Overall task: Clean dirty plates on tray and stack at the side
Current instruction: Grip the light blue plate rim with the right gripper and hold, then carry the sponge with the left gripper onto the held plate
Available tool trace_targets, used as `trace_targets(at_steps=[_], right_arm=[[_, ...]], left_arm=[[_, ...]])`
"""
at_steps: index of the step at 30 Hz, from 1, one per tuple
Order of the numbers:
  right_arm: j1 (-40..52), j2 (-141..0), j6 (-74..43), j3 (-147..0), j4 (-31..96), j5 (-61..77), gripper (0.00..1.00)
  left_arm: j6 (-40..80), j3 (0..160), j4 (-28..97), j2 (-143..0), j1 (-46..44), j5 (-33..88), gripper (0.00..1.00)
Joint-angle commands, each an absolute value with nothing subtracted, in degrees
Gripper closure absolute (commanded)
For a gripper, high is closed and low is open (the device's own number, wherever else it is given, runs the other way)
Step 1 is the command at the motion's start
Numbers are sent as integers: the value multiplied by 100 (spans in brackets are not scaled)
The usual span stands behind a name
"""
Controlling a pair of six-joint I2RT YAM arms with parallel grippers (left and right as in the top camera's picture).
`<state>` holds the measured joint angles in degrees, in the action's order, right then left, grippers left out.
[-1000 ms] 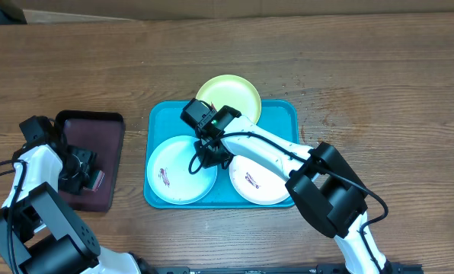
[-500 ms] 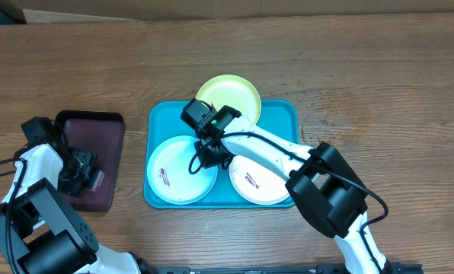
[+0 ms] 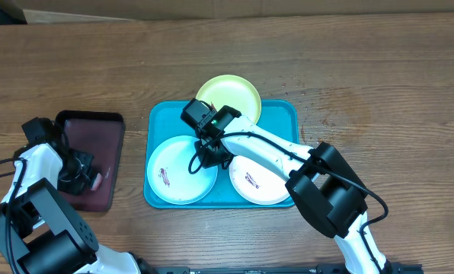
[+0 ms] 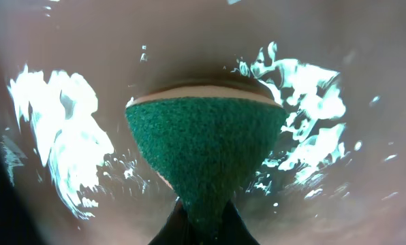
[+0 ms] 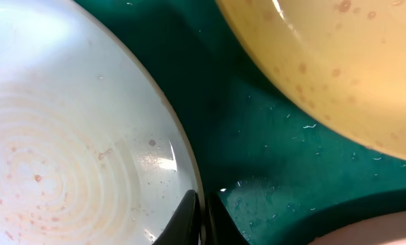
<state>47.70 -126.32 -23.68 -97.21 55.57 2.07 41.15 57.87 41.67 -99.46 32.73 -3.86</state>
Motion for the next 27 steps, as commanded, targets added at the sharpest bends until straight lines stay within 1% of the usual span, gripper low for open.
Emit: trace_targets(at_steps=[1, 5, 11, 14, 17, 22, 27], right_arm=[[4751, -12737, -2425, -9795, 5559, 8, 96], [4751, -12737, -2423, -9795, 5531, 5, 96], [4751, -12737, -2425, -9795, 5452, 8, 96], [4751, -12737, -2425, -9795, 5454, 8, 96], [4751, -12737, -2425, -9795, 5426, 5, 96], [4751, -12737, -2425, -9795, 5433, 8, 96], [4751, -12737, -2418, -9795, 5566, 1, 96]], left_arm=[[4045, 6316, 4554, -9942, 3308, -274, 96], [3701, 7087, 5245, -9885, 3308, -274, 96], [3570, 8112, 6106, -9832, 3308, -272, 96], [3573, 8044, 5996, -9845, 3308, -272, 96], [3594, 7634, 5612, -9898, 3308, -252, 96], [3618, 6840, 4974, -9959, 3321, 311, 96], [3616, 6805, 4941, -9959, 3321, 473, 96]])
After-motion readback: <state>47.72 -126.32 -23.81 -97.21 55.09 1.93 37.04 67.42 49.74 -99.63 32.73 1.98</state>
